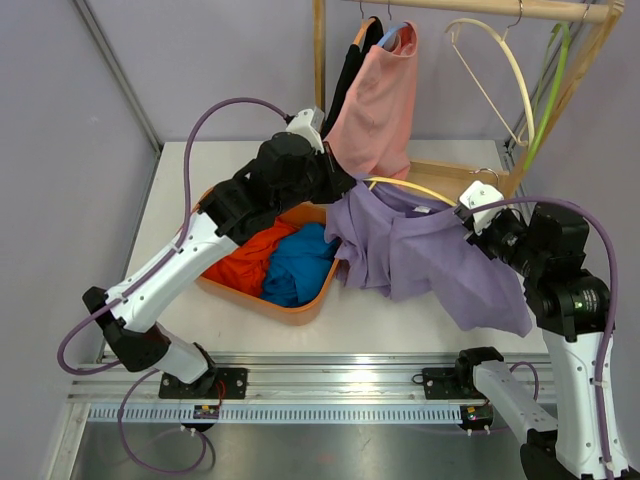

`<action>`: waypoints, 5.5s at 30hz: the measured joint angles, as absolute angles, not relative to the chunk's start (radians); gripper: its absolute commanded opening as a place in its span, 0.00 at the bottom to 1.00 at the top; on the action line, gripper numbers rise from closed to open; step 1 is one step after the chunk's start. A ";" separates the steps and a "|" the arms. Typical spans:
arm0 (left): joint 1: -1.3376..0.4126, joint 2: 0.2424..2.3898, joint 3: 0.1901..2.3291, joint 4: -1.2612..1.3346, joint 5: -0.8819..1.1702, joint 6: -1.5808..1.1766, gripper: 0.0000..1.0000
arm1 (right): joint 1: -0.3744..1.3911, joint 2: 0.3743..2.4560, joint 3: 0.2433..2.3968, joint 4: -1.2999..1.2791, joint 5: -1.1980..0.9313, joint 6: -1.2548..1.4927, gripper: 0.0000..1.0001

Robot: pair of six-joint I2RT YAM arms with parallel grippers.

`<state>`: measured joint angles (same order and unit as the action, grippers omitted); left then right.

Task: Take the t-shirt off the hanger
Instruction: Remove the tshirt from the hanger, then pass the hanger from the left arm to the right

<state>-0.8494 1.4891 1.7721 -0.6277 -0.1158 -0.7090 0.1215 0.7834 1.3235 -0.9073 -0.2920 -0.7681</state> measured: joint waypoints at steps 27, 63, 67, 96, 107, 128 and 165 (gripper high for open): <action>-0.691 1.257 1.374 -0.478 0.139 -0.680 0.20 | 0.124 0.800 1.309 -0.878 -0.270 -0.735 0.00; -0.893 1.543 1.803 -0.778 0.526 -0.018 0.94 | 0.233 0.983 1.399 -1.060 -0.720 -1.356 0.00; -0.894 1.558 1.806 -0.802 0.510 -0.001 0.76 | 0.243 0.976 1.399 -1.058 -0.720 -1.378 0.00; -0.871 1.576 1.724 -0.680 0.404 -0.220 0.00 | 0.253 1.042 1.385 -0.888 -0.553 -0.934 0.64; -0.871 1.578 1.724 -0.652 0.265 -0.347 0.00 | 0.253 1.077 1.594 -0.944 -0.515 -0.485 0.77; -0.880 1.577 1.718 -0.572 0.177 -0.469 0.00 | 0.256 1.230 1.490 -0.842 -0.410 0.271 0.00; -0.844 1.179 1.430 -0.553 0.044 0.088 0.00 | -0.185 1.157 1.511 -1.316 -0.960 -1.113 0.93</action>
<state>-0.8440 1.1790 1.4296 -0.5526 0.0437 0.0875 -0.1852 1.1568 1.5108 -1.3159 -0.9600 -1.1133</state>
